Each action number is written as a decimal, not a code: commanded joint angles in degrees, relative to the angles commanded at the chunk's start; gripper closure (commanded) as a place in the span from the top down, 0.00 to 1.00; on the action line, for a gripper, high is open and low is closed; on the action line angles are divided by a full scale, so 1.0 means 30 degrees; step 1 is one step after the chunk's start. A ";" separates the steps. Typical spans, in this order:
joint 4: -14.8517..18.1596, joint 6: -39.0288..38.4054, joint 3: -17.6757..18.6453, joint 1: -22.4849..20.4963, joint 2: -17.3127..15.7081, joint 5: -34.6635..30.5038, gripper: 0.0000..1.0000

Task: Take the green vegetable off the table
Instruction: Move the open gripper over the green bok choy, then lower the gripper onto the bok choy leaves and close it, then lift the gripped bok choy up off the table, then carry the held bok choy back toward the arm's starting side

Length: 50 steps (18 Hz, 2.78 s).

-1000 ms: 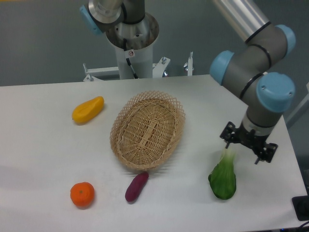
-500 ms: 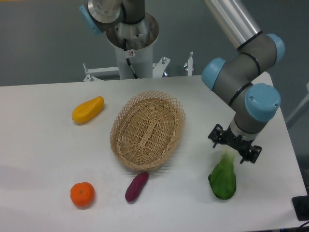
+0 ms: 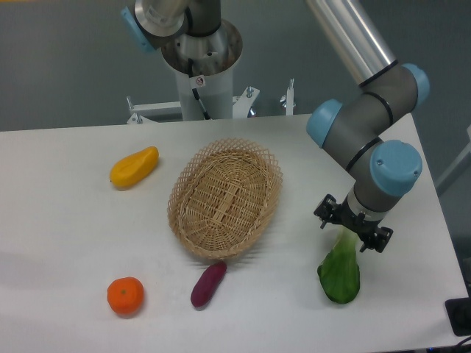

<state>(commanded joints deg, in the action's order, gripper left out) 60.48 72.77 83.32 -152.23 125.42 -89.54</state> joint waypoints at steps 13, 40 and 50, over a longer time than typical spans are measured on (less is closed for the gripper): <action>-0.1142 -0.0175 0.1142 0.0117 0.0206 -0.2349 1.00; -0.2054 -0.1289 -0.0172 0.1755 -0.0790 0.1603 0.37; -0.1967 -0.1259 -0.0615 0.2256 -0.1402 0.3042 0.37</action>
<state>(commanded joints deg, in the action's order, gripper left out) 54.58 69.00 81.47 -145.46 121.21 -80.42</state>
